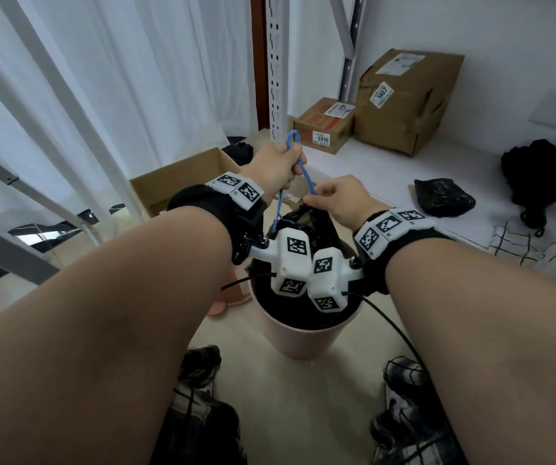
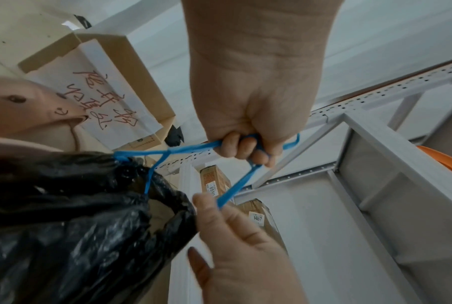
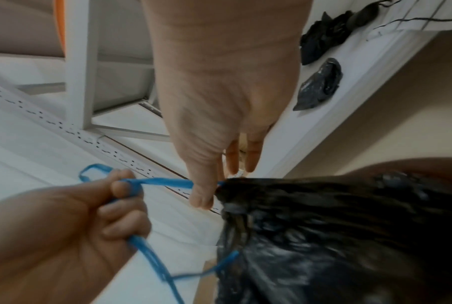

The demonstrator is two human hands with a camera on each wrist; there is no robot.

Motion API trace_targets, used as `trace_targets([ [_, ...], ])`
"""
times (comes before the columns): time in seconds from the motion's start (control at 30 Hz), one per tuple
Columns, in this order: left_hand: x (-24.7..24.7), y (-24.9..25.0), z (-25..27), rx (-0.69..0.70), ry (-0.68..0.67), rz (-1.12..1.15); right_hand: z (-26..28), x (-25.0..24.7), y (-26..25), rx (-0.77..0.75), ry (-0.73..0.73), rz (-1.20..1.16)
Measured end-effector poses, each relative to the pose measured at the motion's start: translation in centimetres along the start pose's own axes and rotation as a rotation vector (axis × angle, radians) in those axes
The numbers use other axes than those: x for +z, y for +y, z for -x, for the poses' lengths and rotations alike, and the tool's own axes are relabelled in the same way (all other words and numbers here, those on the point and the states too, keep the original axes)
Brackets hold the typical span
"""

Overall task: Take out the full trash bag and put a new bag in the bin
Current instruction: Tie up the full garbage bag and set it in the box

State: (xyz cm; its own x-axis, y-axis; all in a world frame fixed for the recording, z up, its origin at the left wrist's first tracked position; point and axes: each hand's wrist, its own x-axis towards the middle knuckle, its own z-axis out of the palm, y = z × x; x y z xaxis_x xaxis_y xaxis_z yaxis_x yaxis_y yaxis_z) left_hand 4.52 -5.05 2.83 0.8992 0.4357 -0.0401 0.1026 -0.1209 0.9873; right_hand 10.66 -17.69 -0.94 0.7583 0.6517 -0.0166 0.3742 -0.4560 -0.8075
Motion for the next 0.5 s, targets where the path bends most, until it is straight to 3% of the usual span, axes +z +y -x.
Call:
trace_targets([
  [0.2,-0.7,-1.3,-2.6,-0.019,0.280,0.117,-0.8,-0.7,1.9,0.080,-0.156,0.129],
  [0.3,-0.5,-1.4,-2.8,-0.002,0.226,0.112,-1.4,-1.3,2.1,0.081,-0.259,0.257],
  [0.4,0.5,-0.6,-3.0,-0.012,0.103,0.214,-2.0,-1.2,2.0,0.047,-0.226,0.432],
  [0.43,0.7,-0.2,-3.1,-0.028,0.059,0.269,-2.3,-1.0,2.1,0.019,-0.199,0.406],
  [0.5,1.0,0.3,-3.1,-0.044,-0.010,0.350,-2.6,-0.8,1.5,-0.017,-0.193,0.115],
])
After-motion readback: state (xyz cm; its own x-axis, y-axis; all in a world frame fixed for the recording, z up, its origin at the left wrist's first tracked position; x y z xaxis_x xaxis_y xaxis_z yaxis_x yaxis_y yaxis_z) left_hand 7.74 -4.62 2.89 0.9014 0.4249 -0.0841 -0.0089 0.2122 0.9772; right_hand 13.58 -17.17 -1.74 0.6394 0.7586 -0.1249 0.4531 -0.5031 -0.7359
